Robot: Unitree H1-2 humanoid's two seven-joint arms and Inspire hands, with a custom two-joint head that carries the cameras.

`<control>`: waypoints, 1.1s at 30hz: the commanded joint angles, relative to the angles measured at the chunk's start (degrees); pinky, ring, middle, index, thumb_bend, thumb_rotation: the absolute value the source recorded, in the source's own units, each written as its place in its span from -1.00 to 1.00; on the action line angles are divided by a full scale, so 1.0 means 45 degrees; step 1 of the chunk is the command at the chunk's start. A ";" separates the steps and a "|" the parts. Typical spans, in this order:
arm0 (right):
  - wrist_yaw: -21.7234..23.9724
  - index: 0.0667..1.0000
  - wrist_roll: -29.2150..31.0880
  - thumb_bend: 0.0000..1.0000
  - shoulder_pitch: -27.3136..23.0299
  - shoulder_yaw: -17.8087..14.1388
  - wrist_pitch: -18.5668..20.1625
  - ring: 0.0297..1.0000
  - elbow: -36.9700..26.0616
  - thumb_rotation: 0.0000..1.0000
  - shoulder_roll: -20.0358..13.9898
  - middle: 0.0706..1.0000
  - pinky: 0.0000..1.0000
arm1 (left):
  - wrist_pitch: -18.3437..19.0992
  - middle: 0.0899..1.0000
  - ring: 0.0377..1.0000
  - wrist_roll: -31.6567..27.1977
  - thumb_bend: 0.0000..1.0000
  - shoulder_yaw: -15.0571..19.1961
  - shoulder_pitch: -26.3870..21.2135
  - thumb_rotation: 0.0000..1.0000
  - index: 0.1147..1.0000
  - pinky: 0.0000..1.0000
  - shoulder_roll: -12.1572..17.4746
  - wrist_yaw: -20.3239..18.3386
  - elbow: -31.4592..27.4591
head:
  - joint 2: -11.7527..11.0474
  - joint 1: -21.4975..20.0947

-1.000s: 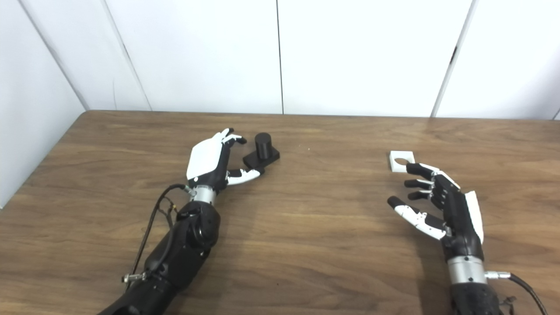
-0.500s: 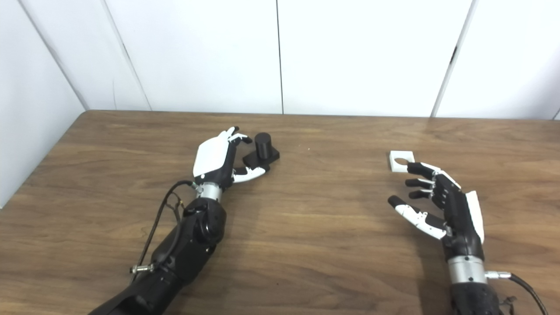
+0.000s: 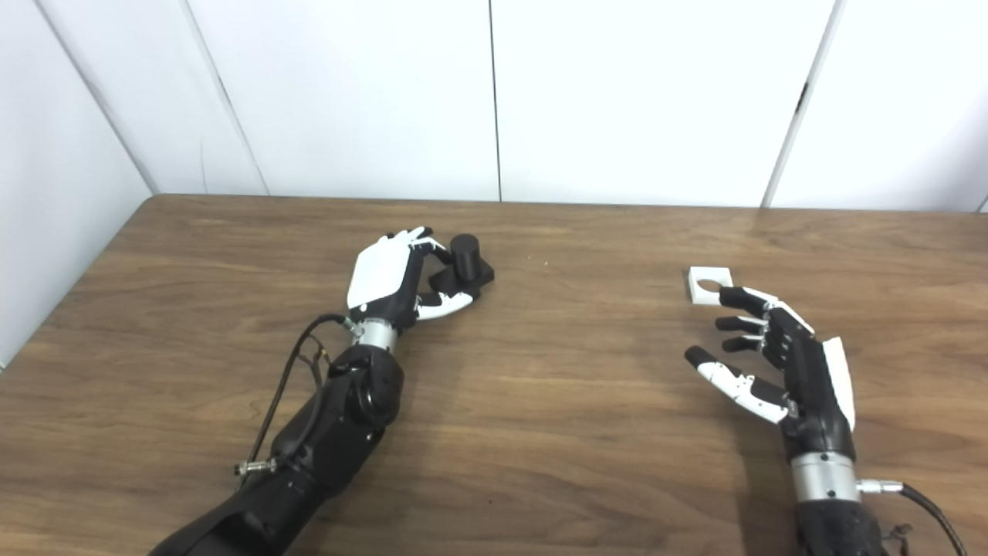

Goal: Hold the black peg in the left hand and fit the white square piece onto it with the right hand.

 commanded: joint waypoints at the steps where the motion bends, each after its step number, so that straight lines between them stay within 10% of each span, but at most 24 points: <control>1: -0.0113 0.38 -0.0149 0.21 0.0096 -0.0023 -0.0446 0.29 0.0059 -0.64 0.0089 0.45 0.10 | -0.0007 0.71 0.83 0.0195 0.51 -0.0096 -0.0622 -0.29 -0.09 0.97 0.0244 0.0117 -0.0178 | 0.0007 0.0016; 5: -0.0052 0.38 -0.0112 0.21 0.0106 -0.0019 -0.0359 0.30 0.0024 -0.61 0.0059 0.46 0.11 | 0.0222 0.68 0.82 0.0335 0.49 -0.0254 -0.0653 -0.32 -0.16 0.99 0.0376 -0.0079 -0.0243 | 0.0036 0.0008; 9: -0.0050 0.38 -0.0155 0.20 0.0100 -0.0035 -0.0393 0.32 0.0024 -0.56 -0.0007 0.46 0.12 | 0.0404 0.65 0.79 0.0298 0.05 -0.0350 -0.0635 -0.81 -0.17 1.00 0.0472 -0.0273 -0.0401 | 0.0097 0.0010; 33: -0.0018 0.37 -0.0142 0.16 0.0046 -0.0088 -0.0360 0.31 -0.0025 -0.54 -0.0046 0.46 0.12 | -0.0453 0.71 0.88 -0.1312 0.04 -0.0283 0.0475 -0.83 -0.16 1.00 0.1707 -0.3944 -0.3377 | 0.0221 0.0007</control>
